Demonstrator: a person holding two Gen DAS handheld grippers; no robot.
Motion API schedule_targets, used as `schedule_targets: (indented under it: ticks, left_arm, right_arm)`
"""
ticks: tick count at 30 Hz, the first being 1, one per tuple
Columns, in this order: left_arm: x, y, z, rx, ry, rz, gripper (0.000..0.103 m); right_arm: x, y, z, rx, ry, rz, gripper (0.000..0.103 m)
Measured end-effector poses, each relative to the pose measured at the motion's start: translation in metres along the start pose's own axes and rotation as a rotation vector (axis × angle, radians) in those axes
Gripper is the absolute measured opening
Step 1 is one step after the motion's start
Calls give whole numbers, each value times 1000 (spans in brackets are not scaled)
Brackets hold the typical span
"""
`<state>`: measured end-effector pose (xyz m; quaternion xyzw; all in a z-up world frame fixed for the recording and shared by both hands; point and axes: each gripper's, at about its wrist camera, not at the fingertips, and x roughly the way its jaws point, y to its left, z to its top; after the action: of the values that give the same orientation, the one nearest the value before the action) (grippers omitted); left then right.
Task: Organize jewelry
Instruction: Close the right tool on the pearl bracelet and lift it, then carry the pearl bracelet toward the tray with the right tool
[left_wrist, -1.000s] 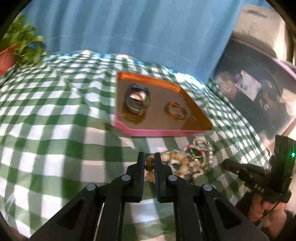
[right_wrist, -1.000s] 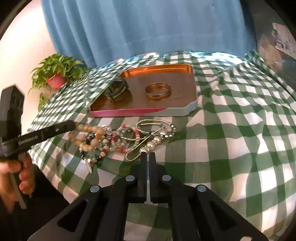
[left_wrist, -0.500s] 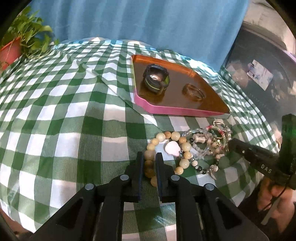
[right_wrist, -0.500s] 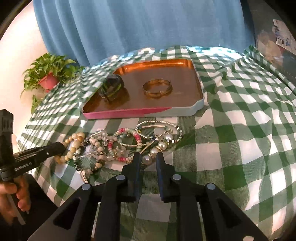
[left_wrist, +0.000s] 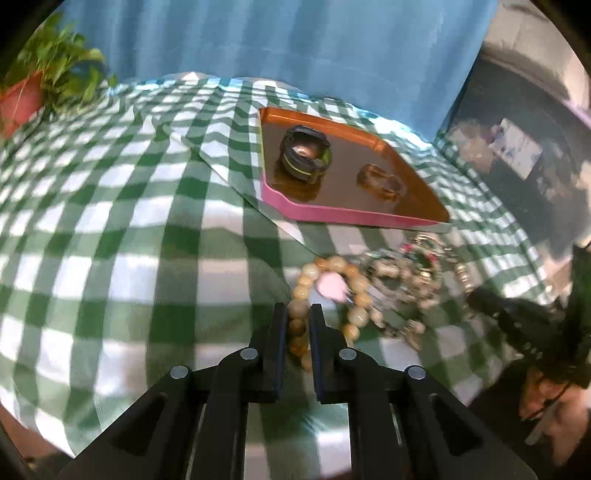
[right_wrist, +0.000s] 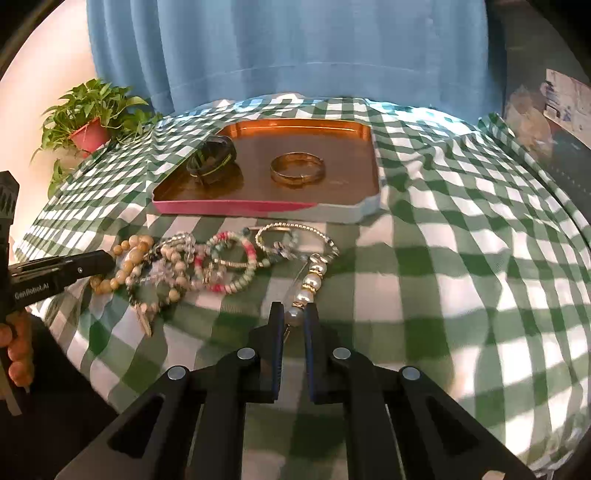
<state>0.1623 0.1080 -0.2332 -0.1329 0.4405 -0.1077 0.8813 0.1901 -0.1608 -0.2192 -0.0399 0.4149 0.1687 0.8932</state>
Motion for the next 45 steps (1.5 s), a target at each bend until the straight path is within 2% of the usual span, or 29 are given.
schedule_targets:
  ticks: [2, 5, 8, 10, 12, 15, 16, 18, 19, 22, 25, 27, 28, 31, 32, 35, 39, 45]
  left_arm:
    - [-3, -2, -6, 0, 12, -12, 12]
    - [0, -9, -10, 46, 25, 22, 14]
    - [2, -11, -8, 59, 18, 21, 15]
    - [4, -11, -6, 57, 15, 15, 15]
    - [7, -9, -2, 49, 11, 8, 15]
    - [12, -7, 4, 30, 10, -1, 15]
    - [13, -7, 6, 27, 12, -1, 15]
    - [15, -10, 9, 46, 27, 12, 15]
    - [16, -11, 10, 59, 32, 18, 13]
    - [15, -9, 9, 48, 35, 14, 12]
    - [13, -8, 8, 40, 31, 17, 12]
    - [11, -6, 7, 20, 27, 10, 12]
    - [9, -3, 7, -9, 32, -16, 12]
    - [1, 11, 9, -182, 37, -183, 12]
    - [-1, 13, 10, -207, 35, -193, 12]
    - [-17, 7, 19, -217, -3, -149, 12]
    - [-44, -22, 31, -138, -55, -77, 12]
    - [-82, -66, 47, -38, -143, -51, 12]
  right_arm:
    - [-3, 0, -6, -3, 22, 20, 8]
    - [-3, 2, -9, -21, 25, -9, 10]
    - [0, 2, -6, -7, 20, -8, 18]
    - [3, 2, -3, -1, 17, -32, 44]
    - [6, 4, 0, -9, 18, -36, 49]
    - [10, 6, 3, -20, 15, -47, 45]
    - [10, 6, 3, -20, 12, -43, 37]
    - [9, 7, 4, -26, 12, -15, 13]
    - [9, 8, 3, -34, 13, -16, 9]
    - [6, 12, 1, -59, 5, -28, 9]
    - [-9, 7, 3, -34, -63, -49, 9]
    - [-14, 1, 3, -3, -79, -62, 9]
    - [-14, -1, 4, 12, -80, -68, 9]
    - [-22, -6, 4, 50, -105, -77, 9]
    - [-25, -7, 4, 53, -115, -85, 9]
    - [-33, -7, 2, 57, -128, -90, 9]
    - [-44, -2, -2, 62, -143, -94, 9]
    - [-64, 8, -6, 60, -156, -88, 9]
